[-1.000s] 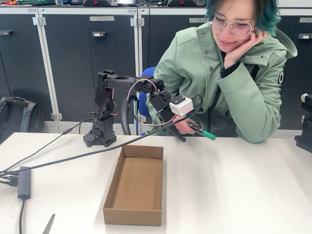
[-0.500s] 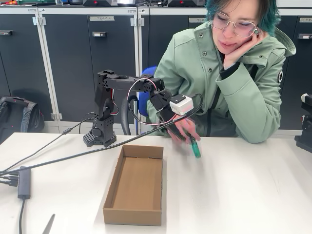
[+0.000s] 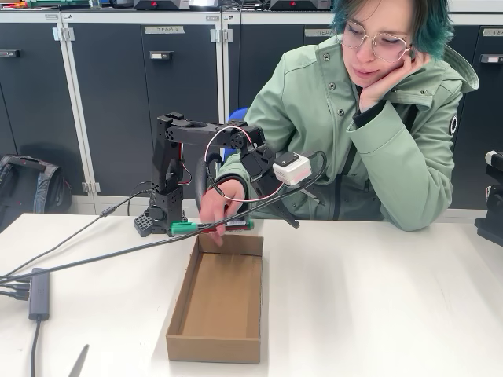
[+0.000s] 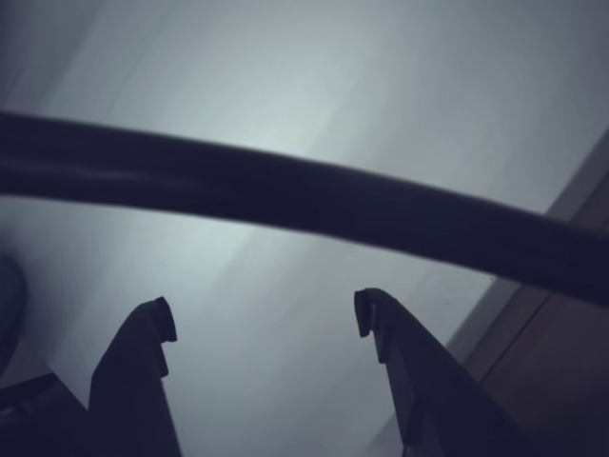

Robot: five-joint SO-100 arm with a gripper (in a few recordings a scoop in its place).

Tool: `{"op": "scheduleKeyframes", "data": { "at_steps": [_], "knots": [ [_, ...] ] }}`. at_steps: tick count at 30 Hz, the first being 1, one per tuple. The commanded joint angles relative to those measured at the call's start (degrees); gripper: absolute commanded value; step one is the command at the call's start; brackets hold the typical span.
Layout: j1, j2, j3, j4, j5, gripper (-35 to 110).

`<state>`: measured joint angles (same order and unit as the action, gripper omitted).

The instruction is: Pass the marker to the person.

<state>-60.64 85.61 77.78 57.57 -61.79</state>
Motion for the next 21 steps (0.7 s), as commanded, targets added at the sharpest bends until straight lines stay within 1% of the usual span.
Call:
{"op": "scheduleKeyframes", "data": {
  "at_steps": [1, 21],
  "knots": [
    [0.2, 4.7, -3.4, -1.4, -0.7, 44],
    [0.3, 4.7, -3.2, -1.8, -1.0, 44]
  ]
}}
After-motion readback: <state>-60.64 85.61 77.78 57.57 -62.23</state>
